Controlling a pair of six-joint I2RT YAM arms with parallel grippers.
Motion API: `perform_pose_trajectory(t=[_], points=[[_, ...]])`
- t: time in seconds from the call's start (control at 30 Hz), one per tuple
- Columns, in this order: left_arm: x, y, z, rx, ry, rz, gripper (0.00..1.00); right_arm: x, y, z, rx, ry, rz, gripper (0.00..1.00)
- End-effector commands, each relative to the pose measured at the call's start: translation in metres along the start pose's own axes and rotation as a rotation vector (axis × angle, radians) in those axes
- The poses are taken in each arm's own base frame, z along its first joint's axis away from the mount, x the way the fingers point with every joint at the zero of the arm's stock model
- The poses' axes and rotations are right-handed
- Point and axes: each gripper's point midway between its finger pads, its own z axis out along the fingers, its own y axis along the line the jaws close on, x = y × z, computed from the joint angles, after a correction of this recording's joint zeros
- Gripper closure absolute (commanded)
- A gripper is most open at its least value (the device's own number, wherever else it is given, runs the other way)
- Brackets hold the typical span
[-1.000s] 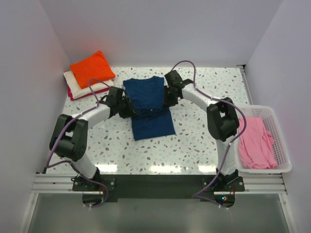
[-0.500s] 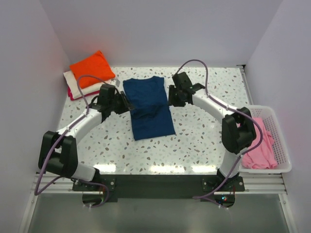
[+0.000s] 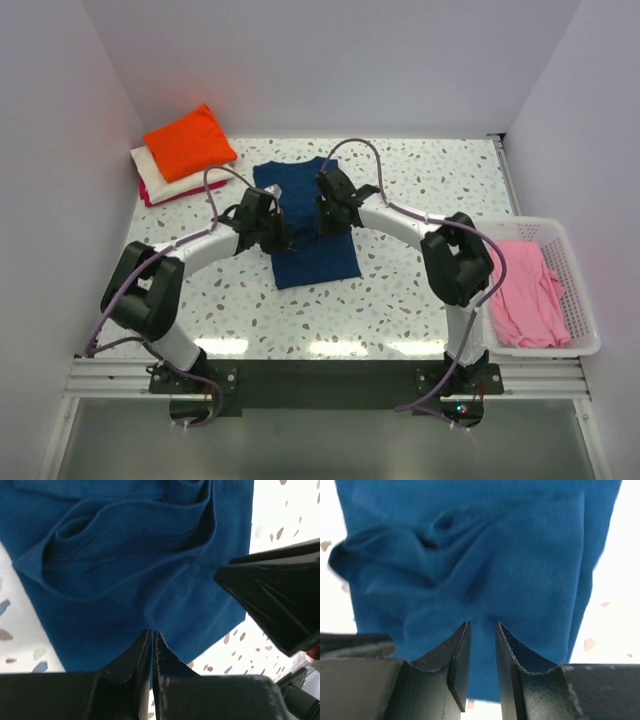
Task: Fold and stack the t-shirts
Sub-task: Fold the tshirt
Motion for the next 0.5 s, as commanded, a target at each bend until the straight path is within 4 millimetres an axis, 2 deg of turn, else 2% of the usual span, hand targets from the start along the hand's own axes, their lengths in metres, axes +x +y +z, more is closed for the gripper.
perform_pose_trajectory(t=[0.0,0.03,0.1,0.17,0.3,0.33,0.47], points=[[-0.031,-0.017,0.007,0.024,-0.059,0.014,0.91,-0.031,0.01,0.006,-0.017,-0.051,-0.021,0.71],[-0.035,-0.018,0.014,0.017,-0.052,0.016,0.91,-0.041,0.015,0.006,-0.023,-0.07,-0.021,0.71],[-0.04,-0.012,0.022,-0.015,-0.05,0.024,0.91,-0.039,0.013,0.02,-0.005,-0.05,-0.024,0.71],[-0.052,-0.003,0.032,-0.052,-0.053,0.017,0.91,-0.049,0.014,0.022,0.007,-0.067,-0.019,0.71],[-0.078,0.018,0.042,-0.096,-0.069,-0.015,0.91,-0.063,-0.007,0.036,0.024,-0.069,0.049,0.71],[-0.088,0.027,0.044,-0.109,-0.082,-0.027,0.91,-0.061,-0.014,0.043,0.029,-0.058,0.063,0.71],[-0.107,0.045,0.044,-0.151,-0.106,-0.033,0.9,-0.062,-0.036,0.051,0.054,-0.04,0.102,0.71]])
